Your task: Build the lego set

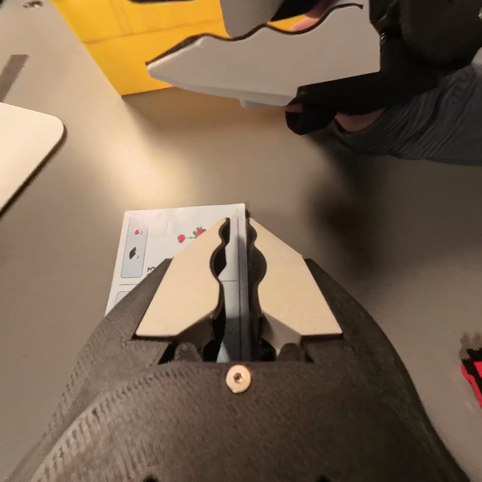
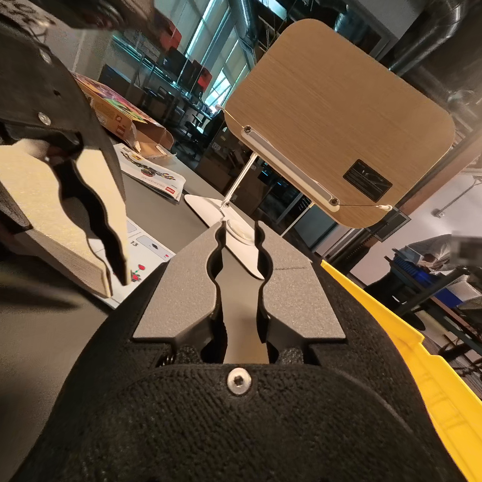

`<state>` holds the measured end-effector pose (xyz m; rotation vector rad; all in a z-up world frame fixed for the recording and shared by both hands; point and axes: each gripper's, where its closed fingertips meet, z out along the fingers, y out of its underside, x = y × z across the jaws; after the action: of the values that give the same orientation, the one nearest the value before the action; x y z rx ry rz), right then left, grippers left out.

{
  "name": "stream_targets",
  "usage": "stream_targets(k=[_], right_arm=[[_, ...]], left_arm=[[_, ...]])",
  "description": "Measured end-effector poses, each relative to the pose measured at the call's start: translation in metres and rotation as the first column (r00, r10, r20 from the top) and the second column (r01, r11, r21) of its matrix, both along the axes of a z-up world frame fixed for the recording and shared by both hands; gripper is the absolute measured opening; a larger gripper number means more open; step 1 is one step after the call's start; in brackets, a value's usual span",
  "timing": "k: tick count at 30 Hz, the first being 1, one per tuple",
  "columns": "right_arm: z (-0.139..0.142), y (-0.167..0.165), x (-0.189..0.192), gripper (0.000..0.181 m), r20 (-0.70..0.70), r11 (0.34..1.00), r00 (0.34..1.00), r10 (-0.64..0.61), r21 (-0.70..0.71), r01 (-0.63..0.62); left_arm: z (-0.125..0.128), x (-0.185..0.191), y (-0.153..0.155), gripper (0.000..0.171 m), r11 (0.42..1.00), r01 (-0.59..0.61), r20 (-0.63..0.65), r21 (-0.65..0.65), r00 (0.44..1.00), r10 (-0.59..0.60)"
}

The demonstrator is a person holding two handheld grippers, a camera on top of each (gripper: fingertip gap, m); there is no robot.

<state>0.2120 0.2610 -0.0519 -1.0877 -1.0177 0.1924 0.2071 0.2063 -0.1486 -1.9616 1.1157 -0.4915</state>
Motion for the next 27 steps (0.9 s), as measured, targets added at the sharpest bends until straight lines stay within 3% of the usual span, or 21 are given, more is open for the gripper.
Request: stream_targets(k=[5,9,19,27], right_arm=[[-0.002,0.002,0.0,0.019,-0.002,1.0,1.0,-0.004,-0.015,0.004],[-0.002,0.002,-0.001,0.019,-0.003,1.0,1.0,0.002,-0.017,-0.002],[-0.003,0.002,0.0,0.019,-0.007,1.0,1.0,0.006,-0.026,-0.006],[-0.012,0.005,0.003,0.018,0.076,0.998,0.997,0.017,-0.066,-0.012]], left_arm=[[0.006,0.005,0.001,0.033,0.999,-0.017,-0.064,0.045,0.998,0.02],[-0.009,0.001,0.005,0.037,0.999,-0.051,-0.141,0.021,0.989,0.053],[-0.013,0.005,0.002,0.001,0.996,-0.067,-0.054,-0.061,0.997,0.064],[0.0,0.001,0.006,0.0,0.987,-0.095,0.093,-0.129,0.99,0.108]])
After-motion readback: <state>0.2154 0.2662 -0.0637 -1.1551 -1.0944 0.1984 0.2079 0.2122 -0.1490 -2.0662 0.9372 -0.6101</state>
